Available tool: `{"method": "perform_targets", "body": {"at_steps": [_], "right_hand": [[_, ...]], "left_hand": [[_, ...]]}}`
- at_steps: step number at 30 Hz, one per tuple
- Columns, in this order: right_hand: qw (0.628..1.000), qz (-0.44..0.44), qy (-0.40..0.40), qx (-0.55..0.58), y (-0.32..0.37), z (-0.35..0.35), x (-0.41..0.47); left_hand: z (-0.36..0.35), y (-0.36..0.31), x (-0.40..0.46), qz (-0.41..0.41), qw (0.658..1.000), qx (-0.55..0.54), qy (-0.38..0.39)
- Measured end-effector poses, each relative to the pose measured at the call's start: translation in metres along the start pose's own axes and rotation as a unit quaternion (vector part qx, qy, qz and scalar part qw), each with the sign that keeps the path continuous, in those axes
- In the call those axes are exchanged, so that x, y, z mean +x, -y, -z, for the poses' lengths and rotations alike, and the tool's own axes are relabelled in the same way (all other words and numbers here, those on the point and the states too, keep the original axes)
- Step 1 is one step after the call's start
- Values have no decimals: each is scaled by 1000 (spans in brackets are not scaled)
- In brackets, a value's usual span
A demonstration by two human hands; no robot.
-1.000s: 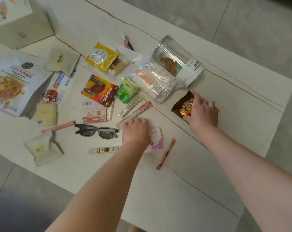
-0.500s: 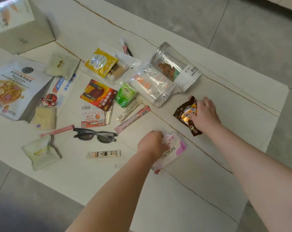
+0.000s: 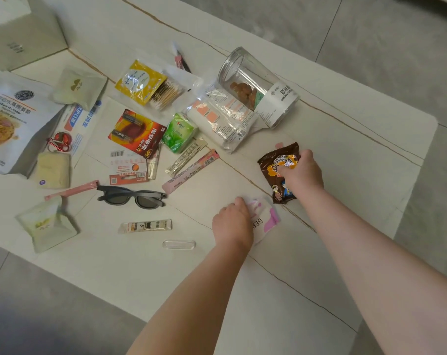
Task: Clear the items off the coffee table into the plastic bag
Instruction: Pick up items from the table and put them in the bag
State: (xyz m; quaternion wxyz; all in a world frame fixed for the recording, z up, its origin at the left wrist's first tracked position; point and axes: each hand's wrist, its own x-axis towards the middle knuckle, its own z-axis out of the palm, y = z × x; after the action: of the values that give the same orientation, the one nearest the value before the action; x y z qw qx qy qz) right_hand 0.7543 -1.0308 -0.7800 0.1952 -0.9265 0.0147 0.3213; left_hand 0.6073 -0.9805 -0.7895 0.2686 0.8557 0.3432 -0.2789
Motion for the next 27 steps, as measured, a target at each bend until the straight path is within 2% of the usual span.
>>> {"method": "perform_targets", "body": {"at_steps": [4, 13, 19, 23, 27], "right_hand": [[999, -22, 16, 28, 0, 0, -4], [998, 29, 44, -38, -4, -4, -43], [994, 41, 96, -17, 6, 12, -86], [990, 46, 136, 15, 26, 21, -130], [983, 83, 163, -1, 53, 27, -179]], "left_hand": [[-2, -1, -3, 24, 999, -30, 1], [14, 27, -19, 50, 991, -121, -10], [54, 57, -50, 122, 958, -259, -34], [85, 75, -85, 157, 938, -308, -31], [114, 100, -130, 179, 918, -347, -65]]}}
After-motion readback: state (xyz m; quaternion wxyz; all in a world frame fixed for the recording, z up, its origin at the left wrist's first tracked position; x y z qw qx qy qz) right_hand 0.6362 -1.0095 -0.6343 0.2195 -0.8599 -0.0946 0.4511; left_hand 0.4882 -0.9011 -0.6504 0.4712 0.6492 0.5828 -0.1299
